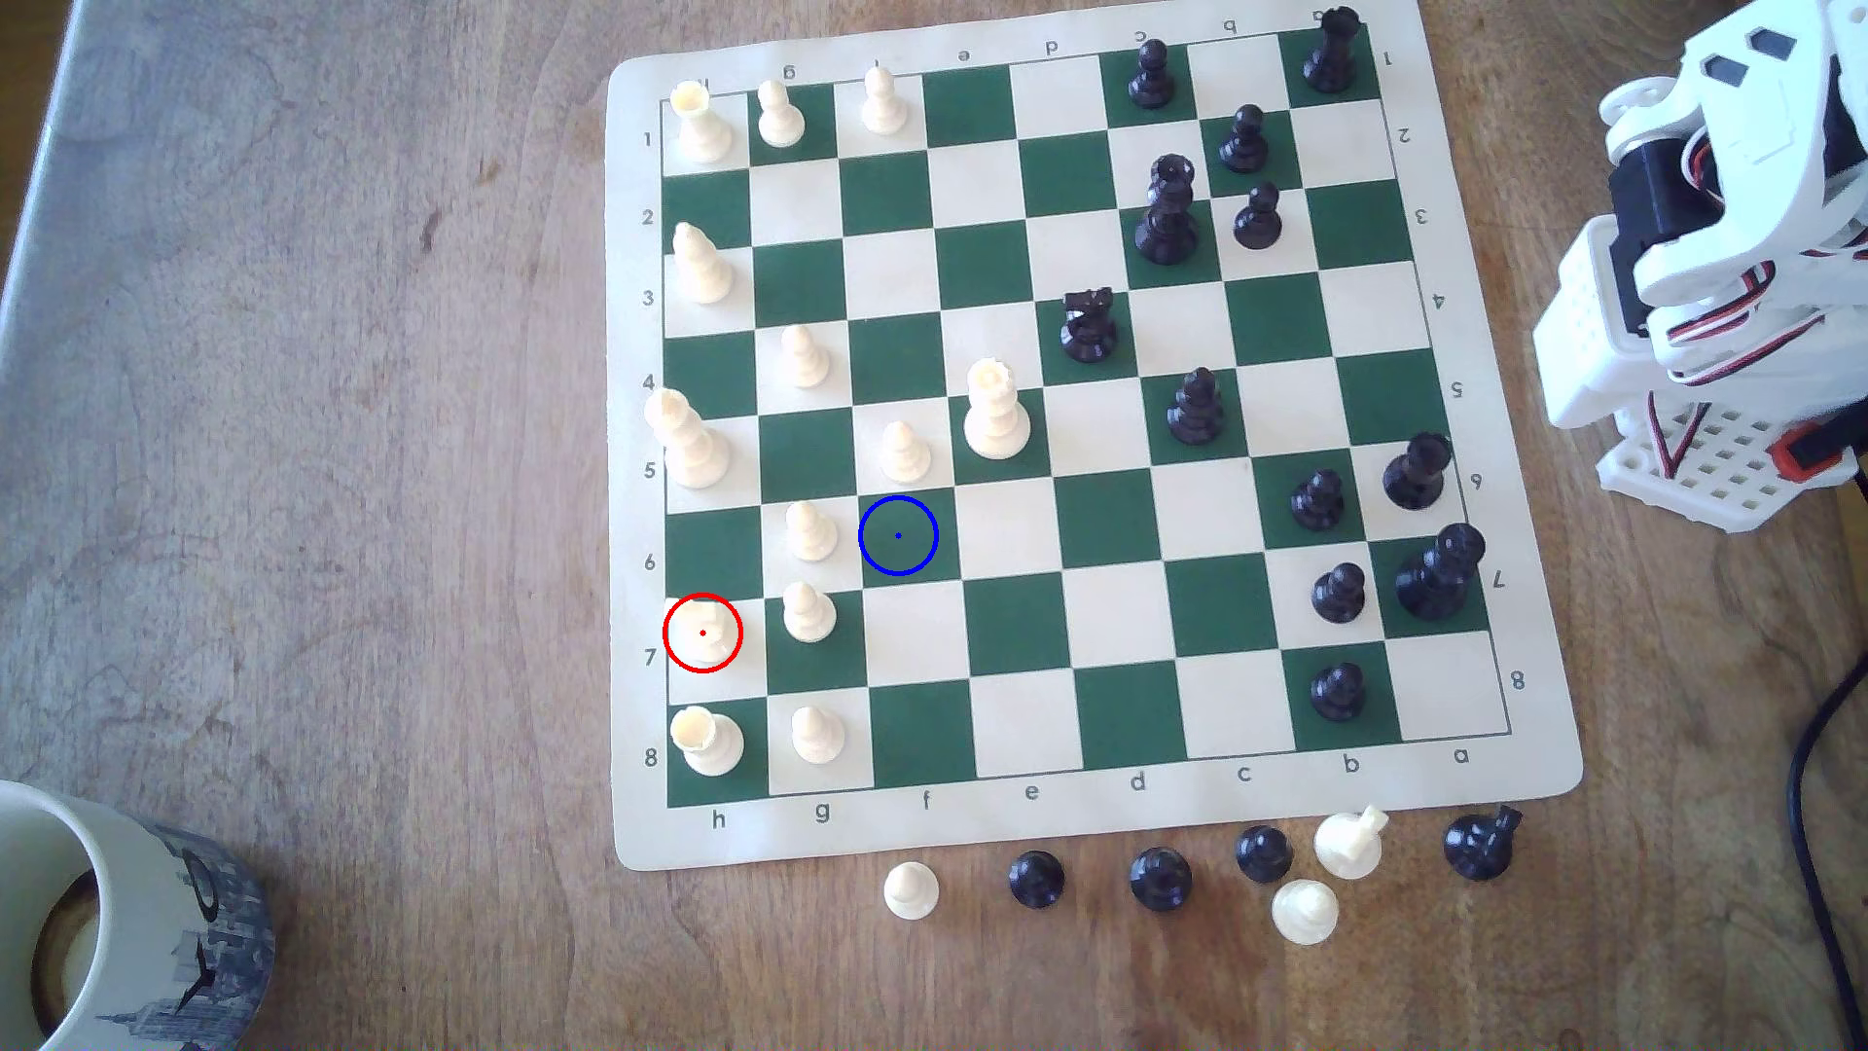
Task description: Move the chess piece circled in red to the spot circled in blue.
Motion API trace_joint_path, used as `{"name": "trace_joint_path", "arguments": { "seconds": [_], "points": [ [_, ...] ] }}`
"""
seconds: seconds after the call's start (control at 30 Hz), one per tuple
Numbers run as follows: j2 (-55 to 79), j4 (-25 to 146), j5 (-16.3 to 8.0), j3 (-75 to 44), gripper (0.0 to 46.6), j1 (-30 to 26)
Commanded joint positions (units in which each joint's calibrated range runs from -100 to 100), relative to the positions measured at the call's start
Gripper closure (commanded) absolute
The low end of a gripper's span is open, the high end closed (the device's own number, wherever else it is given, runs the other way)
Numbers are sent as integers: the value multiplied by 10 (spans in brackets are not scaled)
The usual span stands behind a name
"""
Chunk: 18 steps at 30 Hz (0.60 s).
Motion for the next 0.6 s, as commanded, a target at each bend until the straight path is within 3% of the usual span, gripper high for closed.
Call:
{"name": "trace_joint_path", "arguments": {
  "seconds": [0.0,0.57],
  "points": [
    [-3,147,-62,13,464,29],
    [24,718,-64,-182,464,77]
  ]
}}
